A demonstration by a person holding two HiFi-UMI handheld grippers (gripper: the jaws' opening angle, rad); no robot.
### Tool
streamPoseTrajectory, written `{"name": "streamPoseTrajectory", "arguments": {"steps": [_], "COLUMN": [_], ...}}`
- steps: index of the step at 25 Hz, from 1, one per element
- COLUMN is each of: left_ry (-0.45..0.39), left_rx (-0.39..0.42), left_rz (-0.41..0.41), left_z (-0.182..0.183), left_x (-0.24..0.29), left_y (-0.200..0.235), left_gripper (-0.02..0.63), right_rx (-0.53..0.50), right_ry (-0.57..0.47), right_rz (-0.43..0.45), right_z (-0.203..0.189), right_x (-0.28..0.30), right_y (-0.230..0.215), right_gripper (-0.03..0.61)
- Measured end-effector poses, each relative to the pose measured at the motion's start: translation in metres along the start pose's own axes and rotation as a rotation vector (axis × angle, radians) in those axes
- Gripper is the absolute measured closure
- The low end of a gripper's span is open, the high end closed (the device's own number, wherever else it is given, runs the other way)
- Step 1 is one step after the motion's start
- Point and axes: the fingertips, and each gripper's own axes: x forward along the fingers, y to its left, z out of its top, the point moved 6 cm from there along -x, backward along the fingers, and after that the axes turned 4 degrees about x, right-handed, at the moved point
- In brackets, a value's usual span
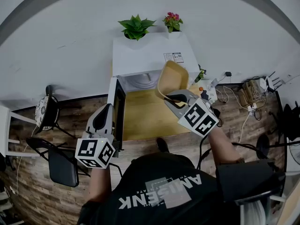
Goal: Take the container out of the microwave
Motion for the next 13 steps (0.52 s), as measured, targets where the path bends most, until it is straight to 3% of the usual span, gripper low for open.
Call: {"name": "streamPoseTrajectory", "arguments": {"steps": [13], "left_ry": [0.011], "left_rx": [-0.023], "left_rz": [0.043], "left_z": [-0.0002], "left_x": [0.0011], "left_y": [0.0045], "left_gripper": [0.612], "right_rx": [-0.014], "right_ry": [-0.022], "right_rz": [0.022], "right_z": [0.0079], "right_x": [-0.0011], "right_y": [-0.0022], "right_gripper": [0.551]}}
